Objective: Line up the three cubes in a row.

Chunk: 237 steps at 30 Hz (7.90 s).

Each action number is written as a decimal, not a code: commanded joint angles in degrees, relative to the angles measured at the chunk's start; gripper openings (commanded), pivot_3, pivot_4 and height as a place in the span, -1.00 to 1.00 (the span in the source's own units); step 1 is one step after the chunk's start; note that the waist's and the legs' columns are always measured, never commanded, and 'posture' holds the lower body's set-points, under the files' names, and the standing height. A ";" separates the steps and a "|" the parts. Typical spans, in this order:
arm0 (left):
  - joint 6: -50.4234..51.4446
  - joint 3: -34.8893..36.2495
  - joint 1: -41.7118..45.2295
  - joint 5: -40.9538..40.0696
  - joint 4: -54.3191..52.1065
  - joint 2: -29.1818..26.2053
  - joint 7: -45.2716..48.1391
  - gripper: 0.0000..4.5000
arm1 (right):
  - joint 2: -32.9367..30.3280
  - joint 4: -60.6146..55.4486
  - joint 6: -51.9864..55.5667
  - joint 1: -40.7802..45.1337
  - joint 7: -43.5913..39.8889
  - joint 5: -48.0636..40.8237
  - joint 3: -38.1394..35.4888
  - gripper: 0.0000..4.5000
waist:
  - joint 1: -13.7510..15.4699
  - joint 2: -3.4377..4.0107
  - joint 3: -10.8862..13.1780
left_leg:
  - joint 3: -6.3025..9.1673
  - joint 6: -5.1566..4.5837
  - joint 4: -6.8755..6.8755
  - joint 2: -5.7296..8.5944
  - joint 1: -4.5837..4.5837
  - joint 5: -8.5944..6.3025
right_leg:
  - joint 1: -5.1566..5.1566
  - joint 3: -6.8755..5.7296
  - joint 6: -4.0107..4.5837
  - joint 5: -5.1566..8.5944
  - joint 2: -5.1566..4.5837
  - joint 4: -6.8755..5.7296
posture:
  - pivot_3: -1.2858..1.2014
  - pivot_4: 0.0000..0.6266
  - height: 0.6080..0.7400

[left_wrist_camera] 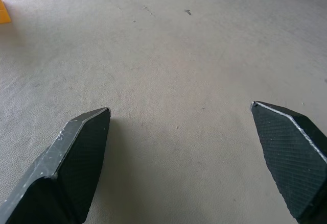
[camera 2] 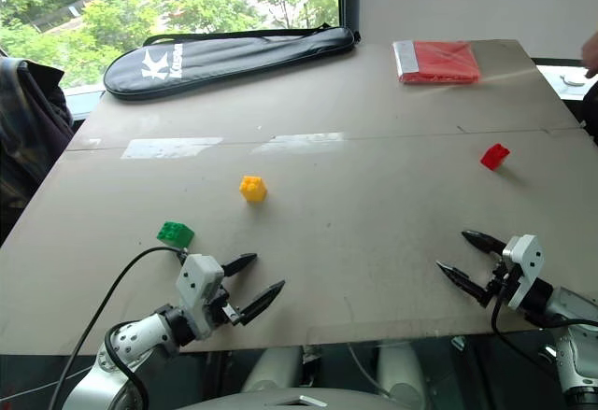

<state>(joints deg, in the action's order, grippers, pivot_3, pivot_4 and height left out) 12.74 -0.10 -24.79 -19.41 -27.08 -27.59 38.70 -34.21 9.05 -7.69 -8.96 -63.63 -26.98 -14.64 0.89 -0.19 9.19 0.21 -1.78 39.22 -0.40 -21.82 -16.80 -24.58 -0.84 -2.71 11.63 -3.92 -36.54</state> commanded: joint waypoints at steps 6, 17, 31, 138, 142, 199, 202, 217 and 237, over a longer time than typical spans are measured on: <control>1.17 -3.50 2.14 0.17 2.42 0.52 1.06 0.99 | -1.34 0.81 -1.26 0.40 0.48 -0.39 -3.06 1.00 | 0.03 0.06 0.01 | 0.01 -0.01 0.01 0.01 -0.01 0.00 | 0.01 0.00 0.00 0.00 0.01 0.00 | 0.03 -0.52 0.31; 0.75 -2.38 1.80 -0.36 2.54 -0.90 1.79 0.99 | -0.27 3.06 -2.83 1.01 0.48 0.14 -2.57 1.00 | -0.10 0.04 0.02 | -0.01 -0.01 0.01 0.00 0.01 0.00 | 0.00 0.01 0.00 0.00 0.05 -0.01 | 0.03 -0.52 0.31; 8.95 -1.24 14.68 -6.31 -1.88 -9.55 10.03 0.99 | 1.63 2.13 6.60 12.75 27.80 5.81 -6.56 1.00 | -0.17 -0.13 0.26 | -0.05 -0.01 0.08 -0.01 -0.02 0.01 | -0.10 0.07 0.01 -0.01 0.10 -0.16 | 0.03 -0.52 0.31; 19.32 -0.57 32.37 -11.74 -7.45 -15.90 12.99 1.00 | 20.06 -25.50 18.65 7.39 42.29 14.79 13.37 0.96 | -1.67 -0.57 0.76 | -0.06 0.22 0.35 0.00 -0.70 0.18 | -0.94 0.30 0.12 -0.47 0.43 -0.73 | 0.03 -0.52 0.31; 19.48 1.55 28.88 -12.87 -8.97 -13.76 9.33 1.00 | 15.30 -26.26 15.39 7.34 33.06 9.89 11.66 0.96 | -1.70 -0.57 0.76 | -0.09 0.21 0.35 0.00 -0.68 0.18 | -0.93 0.33 0.12 -0.47 0.43 -0.73 | 0.03 -0.52 0.31; 15.37 -2.30 26.41 -12.90 -8.95 -16.13 16.43 1.00 | 3.55 -6.30 5.42 10.64 15.77 6.21 6.14 0.96 | -1.62 -0.62 0.75 | -0.12 0.20 1.01 -0.02 -0.65 0.17 | -0.84 0.39 0.18 -0.23 0.46 -1.27 | 0.03 -0.52 0.31; 15.26 -2.50 26.18 -12.65 -8.95 -15.96 16.39 1.00 | 4.13 -7.96 8.02 10.05 13.99 3.88 7.04 0.96 | -1.56 -0.62 0.75 | -0.12 0.20 1.01 -0.02 -0.64 0.17 | -0.84 0.39 0.16 -0.23 0.46 -1.28 | 0.03 -0.52 0.31; 15.54 -2.25 26.59 -12.54 -8.77 -15.77 16.23 1.00 | 5.46 -10.07 11.46 9.72 11.25 3.08 10.03 0.96 | -1.52 -0.62 0.75 | -0.10 0.20 1.01 -0.02 -0.64 0.17 | -0.84 0.38 0.13 -0.20 0.46 -1.27 | 0.03 -0.52 0.31; 7.94 6.57 17.80 -7.92 -6.75 -6.39 2.60 1.00 | 2.42 -12.50 10.15 5.76 6.88 -1.43 3.78 0.96 | -1.53 -0.62 0.75 | -0.11 0.19 1.00 -0.07 -0.67 0.16 | -0.84 0.39 0.15 -0.22 0.44 -1.24 | 0.03 -0.52 0.31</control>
<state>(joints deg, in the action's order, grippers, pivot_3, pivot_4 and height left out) 22.74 3.09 -6.13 -27.58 -32.95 -35.42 45.13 -31.05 0.03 3.39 -3.10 -55.03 -25.68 -8.48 -0.64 -0.81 9.95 0.11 -1.59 40.22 -0.52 -22.50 -16.64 -25.42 -0.44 -2.56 11.41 -3.49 -37.76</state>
